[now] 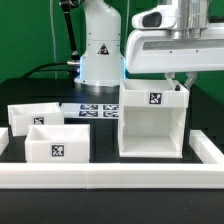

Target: Assemble drawer

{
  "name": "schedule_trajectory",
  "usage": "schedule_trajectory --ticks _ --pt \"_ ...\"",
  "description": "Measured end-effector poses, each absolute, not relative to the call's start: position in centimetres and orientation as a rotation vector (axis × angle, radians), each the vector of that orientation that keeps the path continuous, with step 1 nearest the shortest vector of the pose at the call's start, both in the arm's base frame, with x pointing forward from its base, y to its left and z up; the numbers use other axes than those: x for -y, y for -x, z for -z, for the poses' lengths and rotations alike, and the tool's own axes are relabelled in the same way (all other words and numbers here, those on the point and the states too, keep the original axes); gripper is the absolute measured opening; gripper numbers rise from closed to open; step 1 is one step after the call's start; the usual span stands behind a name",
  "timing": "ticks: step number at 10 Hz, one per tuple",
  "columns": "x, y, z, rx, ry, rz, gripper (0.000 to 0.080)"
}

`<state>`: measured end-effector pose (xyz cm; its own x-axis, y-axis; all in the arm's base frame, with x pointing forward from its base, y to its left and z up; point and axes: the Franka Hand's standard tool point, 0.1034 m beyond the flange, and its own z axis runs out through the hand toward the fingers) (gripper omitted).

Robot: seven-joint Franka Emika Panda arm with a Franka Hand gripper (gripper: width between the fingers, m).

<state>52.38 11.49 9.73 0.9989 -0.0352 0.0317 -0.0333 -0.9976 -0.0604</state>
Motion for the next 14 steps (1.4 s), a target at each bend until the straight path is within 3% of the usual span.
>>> schedule_trajectory --ticks 3,6,10,14 --pt "-11.2 -54.9 -9.8 -0.029 3.073 0.095 0.0038" --pt "-11.3 -54.9 -9.8 -0.063 3.072 0.095 0.0038" --pt "-11.4 -55.1 -9.8 -0.457 3.021 0.079 0.0038" --pt "-10.6 -57.2 -10.2 -0.832 2.909 0.089 0.0038"
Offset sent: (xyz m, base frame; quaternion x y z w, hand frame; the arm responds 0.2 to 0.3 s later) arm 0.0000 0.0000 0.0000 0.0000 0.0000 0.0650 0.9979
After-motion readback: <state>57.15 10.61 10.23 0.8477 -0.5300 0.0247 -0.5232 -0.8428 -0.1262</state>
